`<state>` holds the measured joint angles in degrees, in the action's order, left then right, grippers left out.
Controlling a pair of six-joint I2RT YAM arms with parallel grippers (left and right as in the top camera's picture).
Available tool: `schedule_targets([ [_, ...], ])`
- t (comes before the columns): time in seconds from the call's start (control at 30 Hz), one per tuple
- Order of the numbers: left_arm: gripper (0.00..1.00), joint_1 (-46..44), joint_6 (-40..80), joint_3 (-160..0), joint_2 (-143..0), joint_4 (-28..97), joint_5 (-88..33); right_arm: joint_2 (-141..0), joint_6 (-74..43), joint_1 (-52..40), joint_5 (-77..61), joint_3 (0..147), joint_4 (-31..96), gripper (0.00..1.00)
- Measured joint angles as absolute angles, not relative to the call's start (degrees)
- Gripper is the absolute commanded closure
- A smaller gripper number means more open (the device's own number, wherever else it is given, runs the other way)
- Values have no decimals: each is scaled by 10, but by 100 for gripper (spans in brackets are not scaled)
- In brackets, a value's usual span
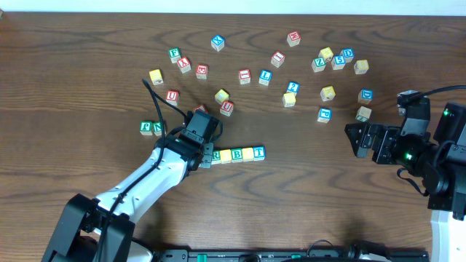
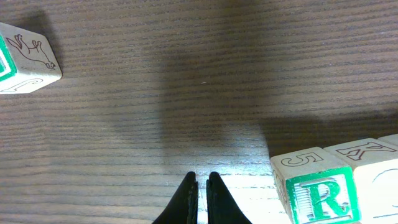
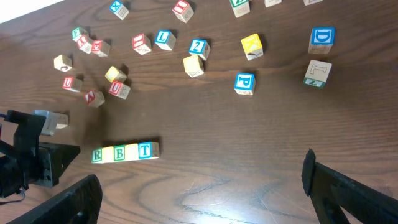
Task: Spell out ROBOT
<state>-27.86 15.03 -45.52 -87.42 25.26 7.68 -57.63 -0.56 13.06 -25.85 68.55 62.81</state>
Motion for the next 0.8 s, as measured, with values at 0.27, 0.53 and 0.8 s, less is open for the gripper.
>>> schedule_targets([
  [0.27,93,-279,150,-455,-874,253,77,-576,-6,131,-258,686,628,1],
  [0.53,93,-279,150,-455,-874,258,88,-576,-6,131,-258,686,628,1],
  [0.8,93,-279,150,-455,-874,257,92,-576,-6,131,-258,686,628,1],
])
